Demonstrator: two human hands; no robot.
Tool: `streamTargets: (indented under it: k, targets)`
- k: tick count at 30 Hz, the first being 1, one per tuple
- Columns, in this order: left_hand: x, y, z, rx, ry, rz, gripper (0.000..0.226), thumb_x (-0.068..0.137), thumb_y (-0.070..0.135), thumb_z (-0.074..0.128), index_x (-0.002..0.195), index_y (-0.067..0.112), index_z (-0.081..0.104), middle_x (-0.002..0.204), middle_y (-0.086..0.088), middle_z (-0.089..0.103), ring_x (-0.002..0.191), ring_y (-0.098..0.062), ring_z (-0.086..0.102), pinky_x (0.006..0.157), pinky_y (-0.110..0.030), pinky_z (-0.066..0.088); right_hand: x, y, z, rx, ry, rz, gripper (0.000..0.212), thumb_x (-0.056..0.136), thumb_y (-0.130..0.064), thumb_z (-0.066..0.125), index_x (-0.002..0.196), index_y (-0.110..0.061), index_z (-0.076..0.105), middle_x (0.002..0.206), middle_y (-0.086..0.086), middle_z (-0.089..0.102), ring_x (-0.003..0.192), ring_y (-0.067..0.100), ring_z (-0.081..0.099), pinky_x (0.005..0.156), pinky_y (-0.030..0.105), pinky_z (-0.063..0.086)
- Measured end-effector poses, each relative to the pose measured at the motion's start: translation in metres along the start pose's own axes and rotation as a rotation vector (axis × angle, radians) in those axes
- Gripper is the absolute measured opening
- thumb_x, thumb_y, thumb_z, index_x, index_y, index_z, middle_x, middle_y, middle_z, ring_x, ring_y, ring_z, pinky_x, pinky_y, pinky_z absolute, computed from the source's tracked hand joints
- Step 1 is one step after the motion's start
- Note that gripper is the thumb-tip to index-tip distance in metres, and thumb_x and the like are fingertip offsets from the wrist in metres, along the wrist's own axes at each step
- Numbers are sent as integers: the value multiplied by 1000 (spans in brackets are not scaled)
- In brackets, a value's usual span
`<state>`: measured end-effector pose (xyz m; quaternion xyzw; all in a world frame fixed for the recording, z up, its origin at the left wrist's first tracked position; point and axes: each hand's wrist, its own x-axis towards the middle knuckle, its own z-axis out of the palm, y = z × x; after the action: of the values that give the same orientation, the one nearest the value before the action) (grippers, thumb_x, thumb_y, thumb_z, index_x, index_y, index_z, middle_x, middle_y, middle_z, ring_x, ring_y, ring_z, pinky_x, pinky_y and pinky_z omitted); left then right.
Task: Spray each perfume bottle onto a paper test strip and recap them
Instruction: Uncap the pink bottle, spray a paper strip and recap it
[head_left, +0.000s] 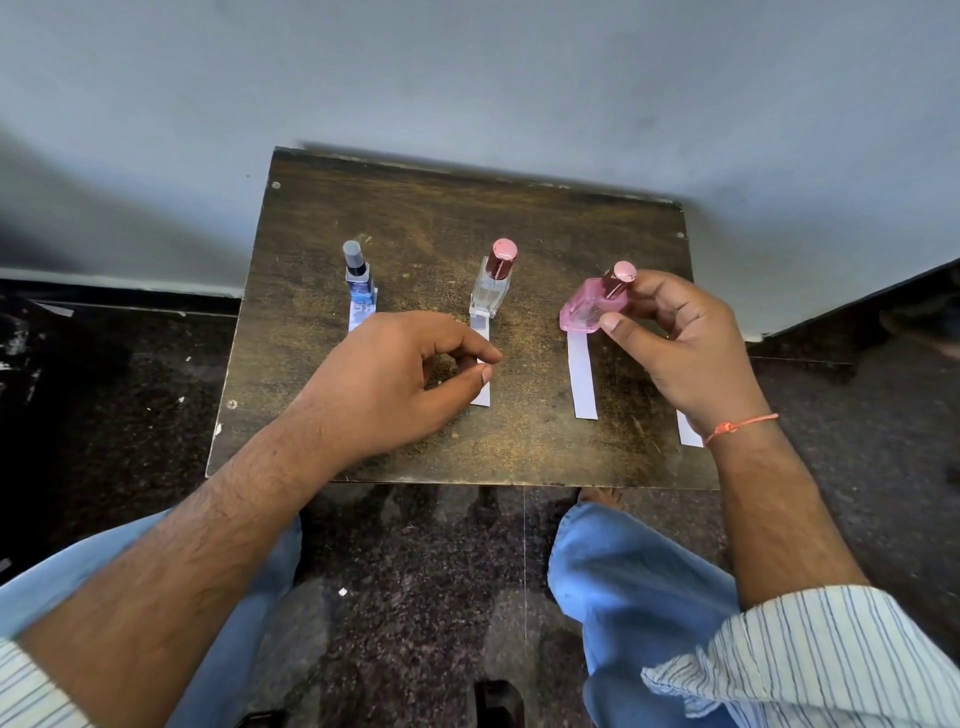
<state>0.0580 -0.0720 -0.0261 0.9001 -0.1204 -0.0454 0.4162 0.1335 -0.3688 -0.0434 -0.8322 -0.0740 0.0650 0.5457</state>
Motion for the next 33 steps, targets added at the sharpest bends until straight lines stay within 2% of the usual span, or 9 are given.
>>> streamTargets:
  k: [6,8,10,12,16,19,21,26,33]
  targets:
    - [-1,-1,0,-1,4,9,16,97,28,78,112,32,82,78,52,58,63,11,58,59,-4,41,-2,-1,-7,-5,24,27,46,90,-7,86,126,-32,76,121,-1,81,116,20,76,108,50,59]
    - [-1,-2,0,-1,3,13,15,96,29,78,111,32,82,78,52,58,62,9,58,58,-4,40,-4,-2,-13,-53,88,48,43,89,-8,88,127,-23,77,119,0,80,105,20,76,97,47,65]
    - [-1,-2,1,-1,4,14,16,96,32,77,111,33,82,80,51,59,61,4,58,56,-5,40,-6,-2,-21,-88,152,71,38,89,-8,88,124,-17,77,114,1,78,90,14,72,79,46,69]
    - [0,-3,3,-6,6,12,17,95,35,76,111,35,82,83,49,61,61,2,58,56,-6,40,-9,-1,-31,-161,171,94,34,88,-10,89,119,-21,79,106,2,75,81,10,67,69,45,70]
    - [1,-1,8,-20,-3,14,16,96,32,77,110,37,81,84,46,63,61,3,59,55,-7,40,-17,7,-57,-321,51,201,38,82,-20,94,114,-36,79,102,-6,75,81,17,69,78,53,68]
    - [4,1,12,-23,-1,15,16,96,31,79,109,38,81,83,45,63,62,0,59,55,-7,39,-24,8,-70,-378,-18,261,40,80,-23,96,114,-36,79,103,-7,75,89,30,73,83,54,67]
    - [5,4,15,-25,-7,17,15,96,30,79,109,38,81,83,44,64,61,-4,57,56,-8,39,-27,8,-74,-409,-46,285,39,78,-24,97,112,-34,79,101,-7,76,92,30,74,85,50,67]
    - [9,8,24,-18,-24,36,16,95,26,80,110,34,82,83,44,63,63,-5,58,58,-6,39,-30,9,-80,-484,-58,311,38,79,-21,96,113,-29,80,103,-12,77,94,19,75,82,26,57]
    - [11,10,30,-1,-39,41,17,96,27,79,110,36,81,84,45,63,63,-8,58,56,-8,39,-31,10,-77,-545,-37,302,37,85,-19,92,119,-27,80,107,-11,76,94,8,72,76,10,45]
